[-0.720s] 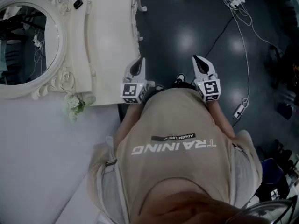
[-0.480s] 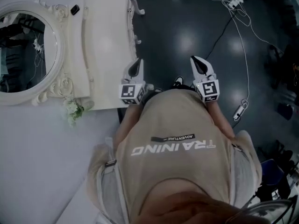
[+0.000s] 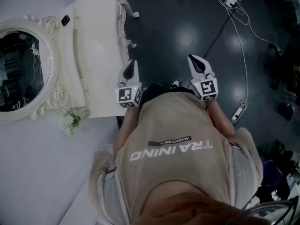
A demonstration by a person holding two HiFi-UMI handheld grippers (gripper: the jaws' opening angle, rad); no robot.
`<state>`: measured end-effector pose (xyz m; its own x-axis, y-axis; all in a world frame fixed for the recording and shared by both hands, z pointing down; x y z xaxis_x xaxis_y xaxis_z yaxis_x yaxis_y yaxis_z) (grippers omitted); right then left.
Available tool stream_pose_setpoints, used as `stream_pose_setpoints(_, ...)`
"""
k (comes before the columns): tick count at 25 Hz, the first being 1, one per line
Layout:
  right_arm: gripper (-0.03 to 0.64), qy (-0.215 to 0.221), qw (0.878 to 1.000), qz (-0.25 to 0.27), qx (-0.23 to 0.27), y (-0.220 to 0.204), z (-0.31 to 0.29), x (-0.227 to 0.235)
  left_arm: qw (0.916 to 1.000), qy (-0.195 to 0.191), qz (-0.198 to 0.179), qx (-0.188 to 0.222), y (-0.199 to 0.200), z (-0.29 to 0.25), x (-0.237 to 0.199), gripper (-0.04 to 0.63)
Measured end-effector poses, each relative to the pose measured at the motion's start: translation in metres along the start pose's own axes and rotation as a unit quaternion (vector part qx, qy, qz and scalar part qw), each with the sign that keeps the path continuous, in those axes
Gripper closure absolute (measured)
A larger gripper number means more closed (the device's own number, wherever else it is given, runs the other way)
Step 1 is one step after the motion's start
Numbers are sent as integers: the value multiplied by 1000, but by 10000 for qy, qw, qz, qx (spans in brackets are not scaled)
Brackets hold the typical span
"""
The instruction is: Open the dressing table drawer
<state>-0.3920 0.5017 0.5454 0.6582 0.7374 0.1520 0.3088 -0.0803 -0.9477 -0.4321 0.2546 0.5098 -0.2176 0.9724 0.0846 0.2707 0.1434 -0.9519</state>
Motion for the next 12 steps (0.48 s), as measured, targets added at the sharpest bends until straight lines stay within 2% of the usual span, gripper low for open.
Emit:
stream_pose_setpoints(3,614,116,9999,-21,30,7,-24,7,9999,122,-29,-29,1,-13,-12,589)
stream_pose_setpoints(8,614,189,9998,58,-12,23,-74,8,9999,89,78,-107,-11,-48,-48,589)
stream_pose_setpoints(12,614,202,9996,161,-59,52,-111,5,9999,132,-25,-31,5,-82,-87,589)
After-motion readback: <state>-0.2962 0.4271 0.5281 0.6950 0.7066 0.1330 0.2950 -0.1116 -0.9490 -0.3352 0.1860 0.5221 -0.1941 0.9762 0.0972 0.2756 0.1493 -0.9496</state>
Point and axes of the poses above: the fingertips, and each gripper's own axes: z backward along the fingers, x to its right, y out of its top, the point moved 2 cm from there along z, backward along the fingers, and after that the axes turned 8 degrees about -z, right-handed, at the moved point
